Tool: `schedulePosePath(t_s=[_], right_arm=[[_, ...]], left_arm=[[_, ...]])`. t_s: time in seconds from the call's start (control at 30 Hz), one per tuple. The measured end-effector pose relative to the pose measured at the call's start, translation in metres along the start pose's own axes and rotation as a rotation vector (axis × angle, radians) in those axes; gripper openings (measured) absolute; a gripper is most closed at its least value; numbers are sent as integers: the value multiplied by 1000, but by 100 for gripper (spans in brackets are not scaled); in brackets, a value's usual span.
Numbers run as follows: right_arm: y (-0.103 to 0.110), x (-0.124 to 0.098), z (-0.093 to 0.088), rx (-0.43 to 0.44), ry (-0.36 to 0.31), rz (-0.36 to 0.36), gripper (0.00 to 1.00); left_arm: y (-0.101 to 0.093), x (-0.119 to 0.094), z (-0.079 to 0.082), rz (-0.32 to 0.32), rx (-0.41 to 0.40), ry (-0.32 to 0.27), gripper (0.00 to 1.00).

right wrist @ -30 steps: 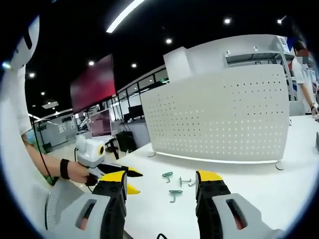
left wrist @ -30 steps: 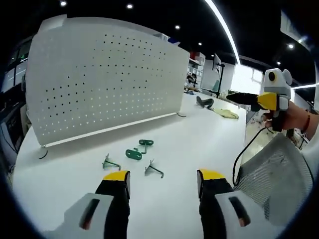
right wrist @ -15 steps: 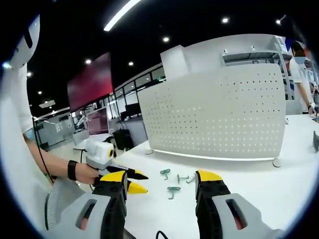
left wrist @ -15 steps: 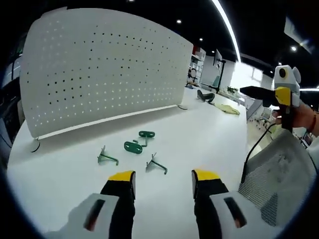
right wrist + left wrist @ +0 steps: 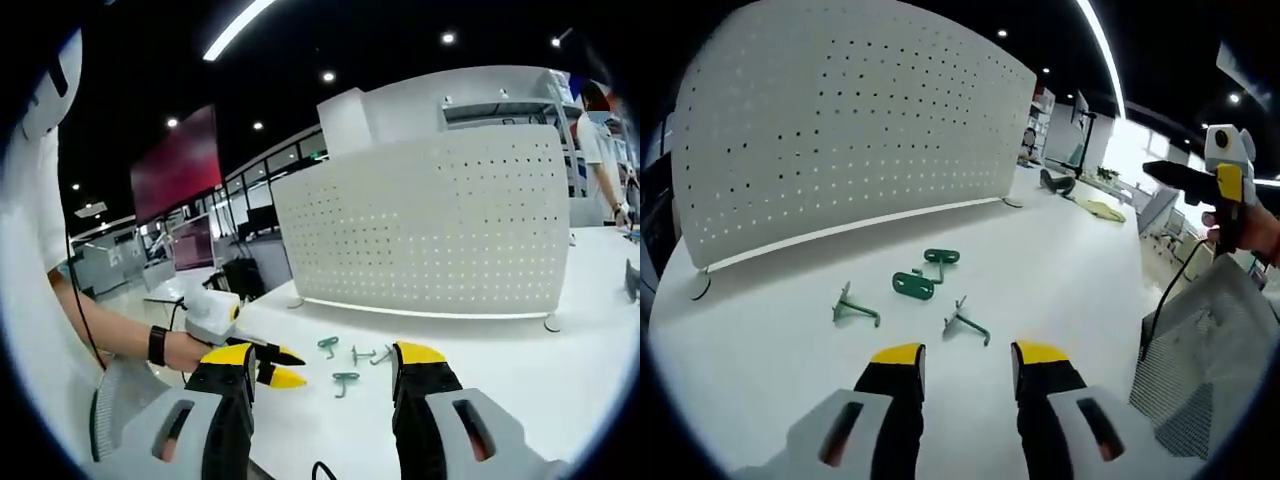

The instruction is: Insert the hook assembly into the mounting plate slot until the hook locks in place.

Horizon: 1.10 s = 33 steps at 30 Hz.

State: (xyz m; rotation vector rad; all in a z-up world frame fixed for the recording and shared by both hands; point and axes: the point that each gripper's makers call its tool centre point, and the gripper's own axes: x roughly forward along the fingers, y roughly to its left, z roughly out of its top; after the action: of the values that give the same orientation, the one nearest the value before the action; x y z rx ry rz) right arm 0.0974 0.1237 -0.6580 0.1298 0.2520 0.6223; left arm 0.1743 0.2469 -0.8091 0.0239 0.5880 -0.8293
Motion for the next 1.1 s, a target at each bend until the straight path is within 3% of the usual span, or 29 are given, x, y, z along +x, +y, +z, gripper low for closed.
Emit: schedulePosePath(t_s=[0.2,0.97,1.1], right_arm=[[-3,0,0,2,0,-14,56],[-9,1,-5,10,27,-33,55],[-10,1,-7,16,32,-34,54]], left_arm=[[1,10,-1,-14,5,10,29],[13,37,-11,-19,-2,49,19],[13,43,-9,-25,13,43,22]])
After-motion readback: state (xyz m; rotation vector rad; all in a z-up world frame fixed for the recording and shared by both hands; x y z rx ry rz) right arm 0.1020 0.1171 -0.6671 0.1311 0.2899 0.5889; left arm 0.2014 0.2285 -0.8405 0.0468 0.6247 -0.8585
